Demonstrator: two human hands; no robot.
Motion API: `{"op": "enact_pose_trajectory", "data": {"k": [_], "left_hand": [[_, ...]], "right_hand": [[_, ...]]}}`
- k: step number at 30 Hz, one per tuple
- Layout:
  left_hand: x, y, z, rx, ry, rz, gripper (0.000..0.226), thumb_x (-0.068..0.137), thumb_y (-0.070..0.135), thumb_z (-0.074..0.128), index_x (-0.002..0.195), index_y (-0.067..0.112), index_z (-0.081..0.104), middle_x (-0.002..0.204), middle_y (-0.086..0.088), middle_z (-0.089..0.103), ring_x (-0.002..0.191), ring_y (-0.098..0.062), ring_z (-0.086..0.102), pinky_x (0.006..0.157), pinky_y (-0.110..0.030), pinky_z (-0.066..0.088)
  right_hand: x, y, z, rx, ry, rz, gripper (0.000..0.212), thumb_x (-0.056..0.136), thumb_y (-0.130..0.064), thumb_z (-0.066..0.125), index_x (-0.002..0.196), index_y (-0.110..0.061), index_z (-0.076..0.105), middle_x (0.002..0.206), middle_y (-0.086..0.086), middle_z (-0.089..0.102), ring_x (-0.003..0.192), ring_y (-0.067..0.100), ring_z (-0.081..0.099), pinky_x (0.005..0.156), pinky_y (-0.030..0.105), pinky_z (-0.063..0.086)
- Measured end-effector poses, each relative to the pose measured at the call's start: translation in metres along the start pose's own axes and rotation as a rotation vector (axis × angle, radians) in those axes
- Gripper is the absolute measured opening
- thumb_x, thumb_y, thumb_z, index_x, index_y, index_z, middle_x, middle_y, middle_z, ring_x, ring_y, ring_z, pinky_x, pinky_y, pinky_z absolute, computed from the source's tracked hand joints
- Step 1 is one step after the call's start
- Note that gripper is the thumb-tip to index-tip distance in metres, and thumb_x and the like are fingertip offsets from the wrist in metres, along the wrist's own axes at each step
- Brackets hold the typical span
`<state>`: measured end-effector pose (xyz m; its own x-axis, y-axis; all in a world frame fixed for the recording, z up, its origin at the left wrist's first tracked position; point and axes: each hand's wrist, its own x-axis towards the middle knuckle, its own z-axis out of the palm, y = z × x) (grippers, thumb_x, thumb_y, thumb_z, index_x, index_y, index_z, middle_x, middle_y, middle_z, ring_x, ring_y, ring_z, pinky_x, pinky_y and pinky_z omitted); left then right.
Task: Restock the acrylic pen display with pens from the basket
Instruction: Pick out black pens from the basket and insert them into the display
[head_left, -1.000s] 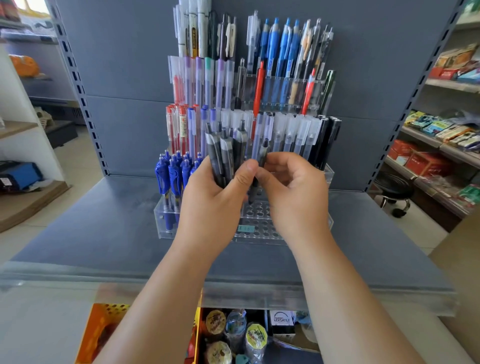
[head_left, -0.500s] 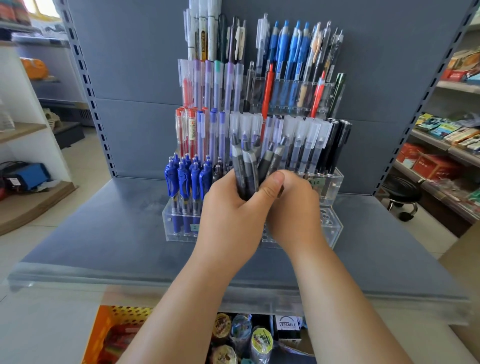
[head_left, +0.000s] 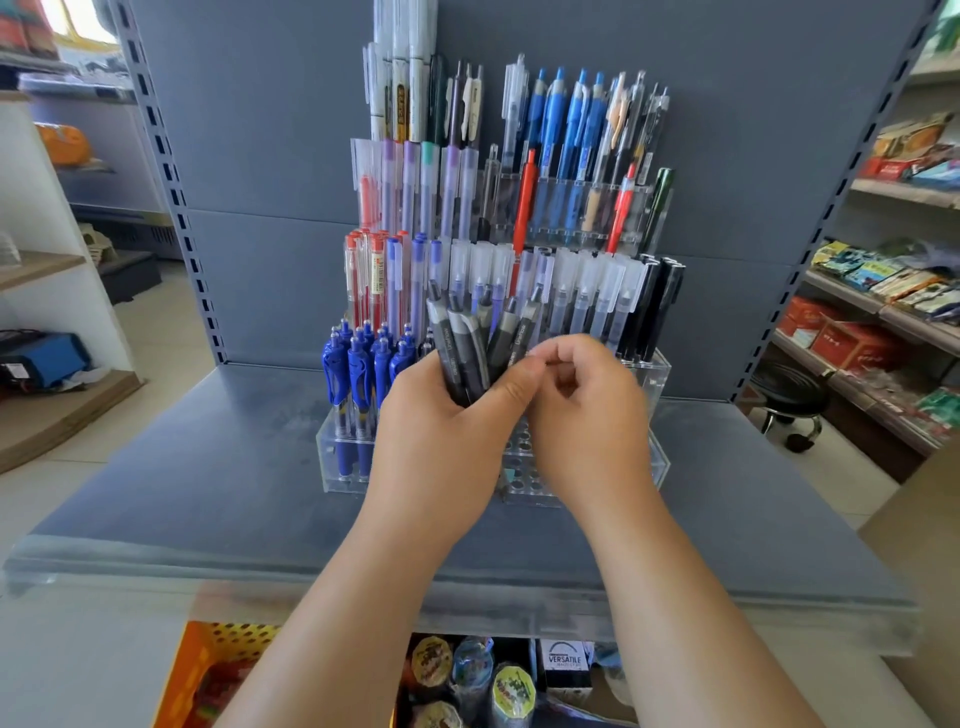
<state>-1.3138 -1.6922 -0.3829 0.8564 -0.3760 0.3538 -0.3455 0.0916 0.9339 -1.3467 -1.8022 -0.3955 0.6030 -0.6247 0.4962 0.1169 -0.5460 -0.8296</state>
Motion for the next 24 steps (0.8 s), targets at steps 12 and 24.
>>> {"op": "enact_pose_trajectory", "data": {"k": [12, 24], "left_hand": [[-0.006, 0.010, 0.002, -0.091, -0.066, -0.029, 0.009, 0.093, 0.026, 0.066, 0.090, 0.023, 0.075, 0.079, 0.005, 0.076, 0.073, -0.007, 0.072, 0.063, -0.020, 0.057], [-0.002, 0.005, -0.002, -0.002, -0.042, -0.038, 0.023, 0.088, 0.012, 0.065, 0.067, 0.010, 0.055, 0.046, 0.012, 0.046, 0.043, -0.004, 0.039, 0.042, -0.015, 0.035]], "right_hand": [[-0.008, -0.013, -0.004, 0.409, -0.170, 0.012, 0.049, 0.107, -0.022, 0.041, 0.061, -0.029, 0.057, 0.056, -0.008, 0.048, 0.053, 0.012, 0.045, 0.051, 0.027, 0.039], [-0.010, -0.016, -0.002, 0.402, -0.230, -0.055, 0.029, 0.102, -0.015, 0.052, 0.079, -0.019, 0.069, 0.064, -0.012, 0.062, 0.061, 0.006, 0.057, 0.058, 0.019, 0.045]]}}
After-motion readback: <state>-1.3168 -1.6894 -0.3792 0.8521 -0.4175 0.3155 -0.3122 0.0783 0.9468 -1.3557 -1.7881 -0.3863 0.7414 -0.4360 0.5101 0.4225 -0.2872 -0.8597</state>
